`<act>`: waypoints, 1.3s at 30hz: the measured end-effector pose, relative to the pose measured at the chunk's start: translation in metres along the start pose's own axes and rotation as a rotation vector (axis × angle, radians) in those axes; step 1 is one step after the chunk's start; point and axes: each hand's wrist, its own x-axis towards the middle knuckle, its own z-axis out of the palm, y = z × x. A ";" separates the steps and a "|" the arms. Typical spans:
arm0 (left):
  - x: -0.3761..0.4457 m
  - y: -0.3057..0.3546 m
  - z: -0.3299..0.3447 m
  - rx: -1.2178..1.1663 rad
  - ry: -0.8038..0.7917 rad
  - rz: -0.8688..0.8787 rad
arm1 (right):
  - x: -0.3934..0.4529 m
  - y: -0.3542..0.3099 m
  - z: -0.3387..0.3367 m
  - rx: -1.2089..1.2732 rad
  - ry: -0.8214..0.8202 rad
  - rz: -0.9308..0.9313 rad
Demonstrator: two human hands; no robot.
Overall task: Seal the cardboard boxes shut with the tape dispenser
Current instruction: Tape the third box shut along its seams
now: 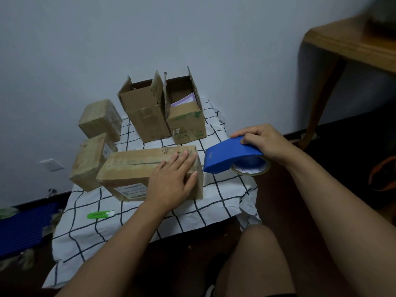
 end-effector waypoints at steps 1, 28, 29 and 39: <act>0.000 -0.001 0.001 0.001 0.001 0.005 | 0.001 0.001 0.001 -0.008 -0.003 0.001; 0.008 0.013 -0.013 0.031 -0.083 0.002 | 0.004 -0.008 0.038 -0.323 0.395 0.075; 0.008 0.014 -0.013 0.045 -0.091 0.001 | 0.002 -0.007 0.042 -0.290 0.415 0.082; 0.021 0.048 0.001 -0.101 0.109 -0.313 | 0.002 -0.014 0.061 -0.175 0.558 0.072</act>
